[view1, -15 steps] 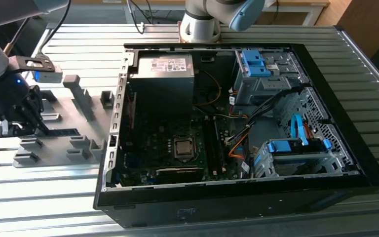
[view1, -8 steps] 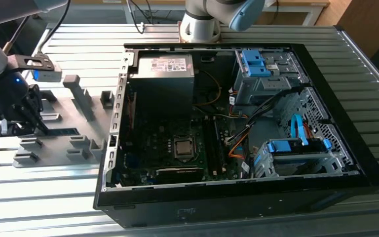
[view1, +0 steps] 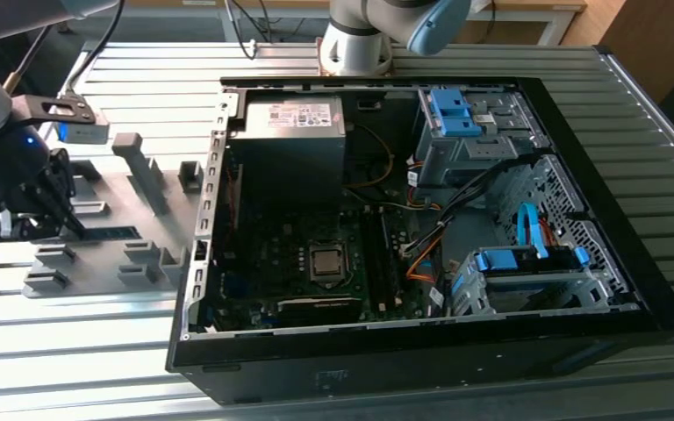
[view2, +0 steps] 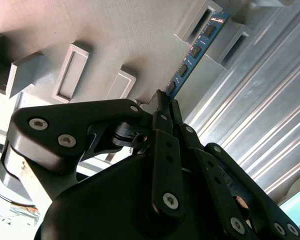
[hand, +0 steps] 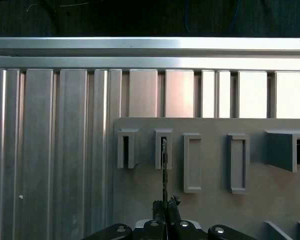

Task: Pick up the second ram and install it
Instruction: 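Pick up the second ram and move it above second insertion slot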

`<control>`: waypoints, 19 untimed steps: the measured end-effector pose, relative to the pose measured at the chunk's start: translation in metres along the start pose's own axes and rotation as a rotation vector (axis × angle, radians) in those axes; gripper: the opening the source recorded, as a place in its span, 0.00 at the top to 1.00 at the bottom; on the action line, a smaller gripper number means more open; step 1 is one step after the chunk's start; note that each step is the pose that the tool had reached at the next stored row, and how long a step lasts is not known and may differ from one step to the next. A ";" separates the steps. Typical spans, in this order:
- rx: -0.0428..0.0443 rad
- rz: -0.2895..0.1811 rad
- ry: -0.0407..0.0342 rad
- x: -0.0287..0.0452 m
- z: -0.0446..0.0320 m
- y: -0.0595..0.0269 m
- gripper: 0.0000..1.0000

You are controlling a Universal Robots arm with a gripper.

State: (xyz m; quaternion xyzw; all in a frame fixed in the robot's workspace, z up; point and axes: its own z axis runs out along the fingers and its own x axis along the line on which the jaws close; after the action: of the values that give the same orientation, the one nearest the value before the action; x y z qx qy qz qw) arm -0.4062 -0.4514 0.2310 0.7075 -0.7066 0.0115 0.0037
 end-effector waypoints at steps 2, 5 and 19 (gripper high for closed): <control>0.0000 0.000 0.0000 0.0000 -0.0006 0.0000 0.86; 0.0000 0.000 0.0000 0.0000 -0.0018 0.0000 0.86; 0.0001 0.000 0.0000 0.0002 -0.0079 -0.0001 0.86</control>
State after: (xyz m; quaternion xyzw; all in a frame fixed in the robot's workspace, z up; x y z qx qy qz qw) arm -0.4063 -0.4514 0.2389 0.7075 -0.7066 0.0115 0.0036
